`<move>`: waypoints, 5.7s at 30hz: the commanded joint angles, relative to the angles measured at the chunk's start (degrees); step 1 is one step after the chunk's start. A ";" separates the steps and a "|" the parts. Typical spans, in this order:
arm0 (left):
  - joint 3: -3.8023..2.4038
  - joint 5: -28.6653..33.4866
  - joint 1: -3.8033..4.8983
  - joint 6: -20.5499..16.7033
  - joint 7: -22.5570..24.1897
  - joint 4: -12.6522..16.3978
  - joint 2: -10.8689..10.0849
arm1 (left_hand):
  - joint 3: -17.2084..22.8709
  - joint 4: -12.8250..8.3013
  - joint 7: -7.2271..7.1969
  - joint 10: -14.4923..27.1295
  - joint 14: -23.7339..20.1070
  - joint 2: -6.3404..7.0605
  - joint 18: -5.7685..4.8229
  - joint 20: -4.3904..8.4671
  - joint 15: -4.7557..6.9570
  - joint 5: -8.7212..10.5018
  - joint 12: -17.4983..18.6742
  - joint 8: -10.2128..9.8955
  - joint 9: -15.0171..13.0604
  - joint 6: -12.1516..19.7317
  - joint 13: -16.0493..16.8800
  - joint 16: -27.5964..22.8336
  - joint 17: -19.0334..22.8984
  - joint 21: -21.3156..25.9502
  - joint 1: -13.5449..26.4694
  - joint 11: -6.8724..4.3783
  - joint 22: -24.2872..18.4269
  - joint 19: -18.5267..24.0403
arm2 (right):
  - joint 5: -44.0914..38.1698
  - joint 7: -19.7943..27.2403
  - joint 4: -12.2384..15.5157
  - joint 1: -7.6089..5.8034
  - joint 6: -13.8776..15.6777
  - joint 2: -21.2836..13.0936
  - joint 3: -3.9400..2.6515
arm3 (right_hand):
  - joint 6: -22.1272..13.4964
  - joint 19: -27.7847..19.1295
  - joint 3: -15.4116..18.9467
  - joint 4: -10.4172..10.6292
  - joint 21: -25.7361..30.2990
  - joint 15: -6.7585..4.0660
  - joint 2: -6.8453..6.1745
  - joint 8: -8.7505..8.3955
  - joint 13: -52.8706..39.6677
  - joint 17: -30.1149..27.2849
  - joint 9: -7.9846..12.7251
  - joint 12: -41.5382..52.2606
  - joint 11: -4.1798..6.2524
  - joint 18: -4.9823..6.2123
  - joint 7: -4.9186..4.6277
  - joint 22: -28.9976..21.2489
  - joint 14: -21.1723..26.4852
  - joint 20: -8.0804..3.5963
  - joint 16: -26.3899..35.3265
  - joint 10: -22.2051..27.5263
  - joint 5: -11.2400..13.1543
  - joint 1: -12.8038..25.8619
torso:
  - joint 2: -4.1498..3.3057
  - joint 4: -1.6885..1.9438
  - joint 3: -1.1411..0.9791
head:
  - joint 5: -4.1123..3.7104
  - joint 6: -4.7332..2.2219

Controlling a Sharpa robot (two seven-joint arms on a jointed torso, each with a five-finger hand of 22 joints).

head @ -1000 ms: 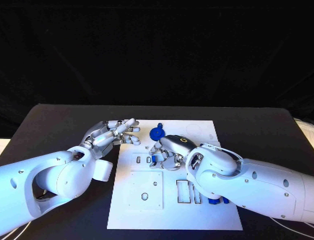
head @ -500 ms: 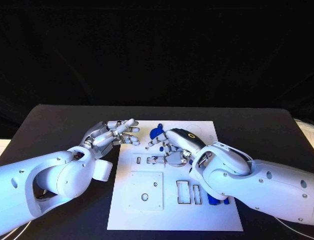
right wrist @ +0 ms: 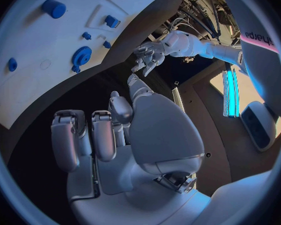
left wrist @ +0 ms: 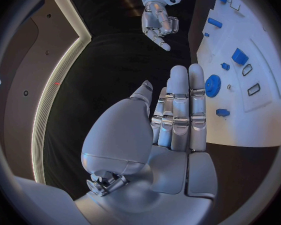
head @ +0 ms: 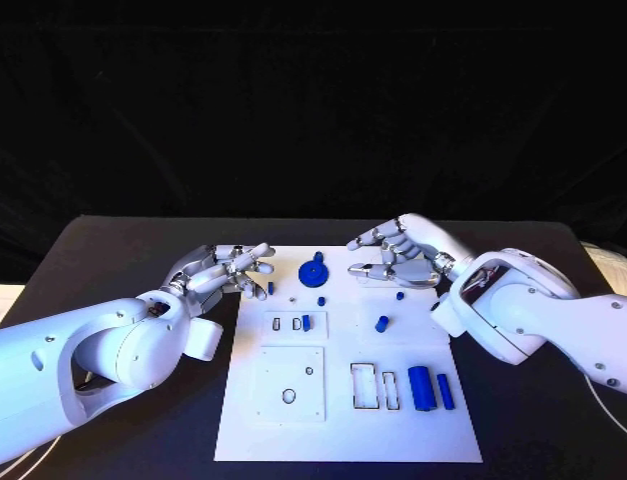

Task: Assemble the parts on the task board

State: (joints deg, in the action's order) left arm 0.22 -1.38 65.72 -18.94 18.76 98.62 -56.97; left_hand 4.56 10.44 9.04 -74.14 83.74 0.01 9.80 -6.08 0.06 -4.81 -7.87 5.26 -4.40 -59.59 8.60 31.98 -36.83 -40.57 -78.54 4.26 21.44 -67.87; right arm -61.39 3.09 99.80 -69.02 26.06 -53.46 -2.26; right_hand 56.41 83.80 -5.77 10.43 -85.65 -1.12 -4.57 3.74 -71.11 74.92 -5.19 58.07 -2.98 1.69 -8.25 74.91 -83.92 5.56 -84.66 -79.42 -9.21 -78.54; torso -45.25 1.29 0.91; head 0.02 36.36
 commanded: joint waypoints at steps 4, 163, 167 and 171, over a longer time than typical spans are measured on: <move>-0.06 -6.74 0.20 2.01 -7.24 -0.79 0.44 | 0.69 0.34 -1.38 -2.97 2.44 0.18 -1.88 1.30 1.18 0.32 -3.86 0.35 -0.53 -1.22 4.48 28.24 -26.19 -17.70 0.03 -1.19 20.08 -4.61 | 12.85 3.84 -0.58 -0.55 -1.03 -1.99 -0.01 | 1.02 -0.45 0.34 -0.24 0.28 0.04 0.49 0.38 0.28 5.45 -0.21 -0.37 0.07 0.44 0.19 7.05 -3.95 -0.14 0.26 0.39 -1.53 -1.06 | 1.24 -0.37 -0.47 | 0.35 0.10; 0.90 -66.23 6.79 21.73 -60.99 -9.89 17.82 | 37.26 -3.26 -6.53 -4.53 6.26 7.48 -8.47 4.33 4.68 -1.14 -59.74 29.53 -39.02 8.26 58.45 58.02 -53.17 -46.31 7.00 -5.88 63.22 -18.89 | 8.66 1.00 -3.03 0.93 -1.74 -1.42 0.58 | 1.69 -1.01 1.16 -0.03 0.86 -0.16 0.74 0.28 1.63 4.68 -0.34 -1.98 0.25 0.64 0.33 6.26 -3.82 -0.36 0.92 0.73 -5.64 -1.44 | 2.49 -0.48 -1.08 | 2.84 3.57; 0.90 -66.58 6.53 22.63 -61.09 -9.84 17.91 | 37.31 -3.32 -6.53 -4.59 6.26 7.52 -8.48 4.33 4.68 -1.13 -59.83 29.53 -39.04 8.24 58.55 58.02 -53.17 -46.34 7.02 -5.89 63.27 -18.92 | 8.67 1.06 -3.02 0.94 -1.74 -1.41 0.58 | 1.69 -1.01 1.16 -0.03 0.86 -0.16 0.74 0.28 1.63 4.68 -0.34 -1.98 0.25 0.64 0.33 6.26 -3.82 -0.36 0.92 0.73 -5.64 -1.44 | 2.50 -0.53 -1.11 | 2.90 3.65; 0.91 -66.69 6.37 23.42 -61.17 -9.81 17.96 | 37.33 -3.35 -6.53 -4.61 6.26 7.54 -8.48 4.33 4.68 -1.12 -59.86 29.54 -39.05 8.22 58.57 58.02 -53.17 -46.34 7.04 -5.89 63.27 -18.92 | 8.68 1.10 -3.01 0.94 -1.73 -1.40 0.58 | 1.69 -1.01 1.16 -0.03 0.86 -0.16 0.74 0.28 1.63 4.68 -0.34 -1.98 0.25 0.64 0.33 6.26 -3.82 -0.36 0.92 0.73 -5.64 -1.44 | 2.47 -0.53 -1.12 | 2.87 3.71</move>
State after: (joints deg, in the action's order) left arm 1.08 -66.64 72.24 3.55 -40.01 88.71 -39.11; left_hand 33.51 15.34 2.98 -78.23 83.98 7.95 2.26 -1.71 4.82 -6.13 -67.41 34.56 -43.38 -51.40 67.08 89.82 -74.92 -86.55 -71.46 -1.55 74.91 -84.02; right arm -52.53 3.71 96.71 -68.12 24.94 -54.90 -1.67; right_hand 57.73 83.17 -4.84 10.44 -84.98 -1.12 -4.00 3.96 -69.54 74.91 -5.46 56.45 -2.59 1.70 -7.97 74.91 -83.93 5.34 -84.11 -79.03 -14.64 -79.56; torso -42.76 0.76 -0.18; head 2.91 40.02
